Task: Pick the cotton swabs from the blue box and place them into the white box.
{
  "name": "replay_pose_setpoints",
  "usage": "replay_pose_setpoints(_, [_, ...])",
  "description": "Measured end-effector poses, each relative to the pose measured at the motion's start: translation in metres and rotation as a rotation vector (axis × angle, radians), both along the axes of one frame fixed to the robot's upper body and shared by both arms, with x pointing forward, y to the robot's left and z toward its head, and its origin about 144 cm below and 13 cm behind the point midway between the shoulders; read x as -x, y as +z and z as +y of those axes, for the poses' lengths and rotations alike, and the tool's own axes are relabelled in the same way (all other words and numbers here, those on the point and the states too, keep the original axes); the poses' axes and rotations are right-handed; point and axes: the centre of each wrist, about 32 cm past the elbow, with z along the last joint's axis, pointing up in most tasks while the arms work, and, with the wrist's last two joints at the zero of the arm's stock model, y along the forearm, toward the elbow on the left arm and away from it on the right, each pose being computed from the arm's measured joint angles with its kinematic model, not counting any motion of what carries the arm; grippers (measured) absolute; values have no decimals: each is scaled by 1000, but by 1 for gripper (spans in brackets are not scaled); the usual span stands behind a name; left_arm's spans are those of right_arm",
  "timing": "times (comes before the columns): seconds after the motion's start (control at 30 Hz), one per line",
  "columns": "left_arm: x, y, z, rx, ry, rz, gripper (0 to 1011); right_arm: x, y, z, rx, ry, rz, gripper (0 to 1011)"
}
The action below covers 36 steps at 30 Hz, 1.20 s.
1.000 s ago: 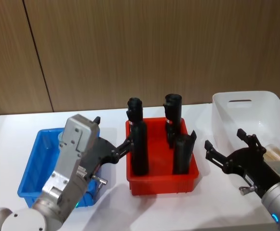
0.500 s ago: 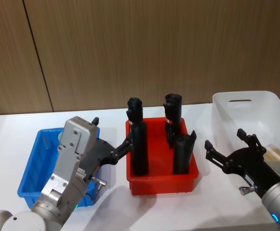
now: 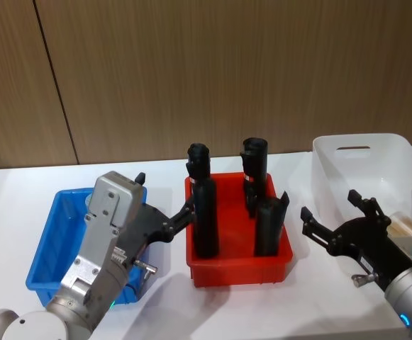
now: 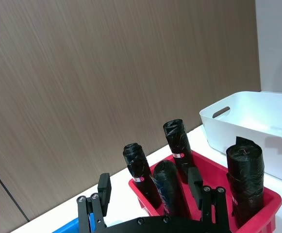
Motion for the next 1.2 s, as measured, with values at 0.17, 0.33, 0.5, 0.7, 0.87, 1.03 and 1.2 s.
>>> replay_pose_setpoints(0.17, [0, 0, 0, 0, 0, 0, 1004, -4, 0, -1, 6, 14, 9, 1002])
replay_pose_setpoints(0.33, [0, 0, 0, 0, 0, 0, 1004, -10, 0, -4, 6, 38, 29, 1001])
replay_pose_setpoints(0.5, [0, 0, 0, 0, 0, 0, 1004, -19, -1, -5, -1, 69, 53, 1002])
replay_pose_setpoints(0.7, [0, 0, 0, 0, 0, 0, 1004, -34, -1, -7, -15, 115, 84, 1002])
replay_pose_setpoints(0.87, [0, 0, 0, 0, 0, 0, 1004, -46, -1, -7, -25, 152, 103, 1002])
replay_pose_setpoints(1.03, [0, 0, 0, 0, 0, 0, 1004, -61, -4, -7, -35, 198, 136, 1002])
replay_pose_setpoints(1.2, [0, 0, 0, 0, 0, 0, 1004, -71, -6, -7, -38, 232, 156, 1001])
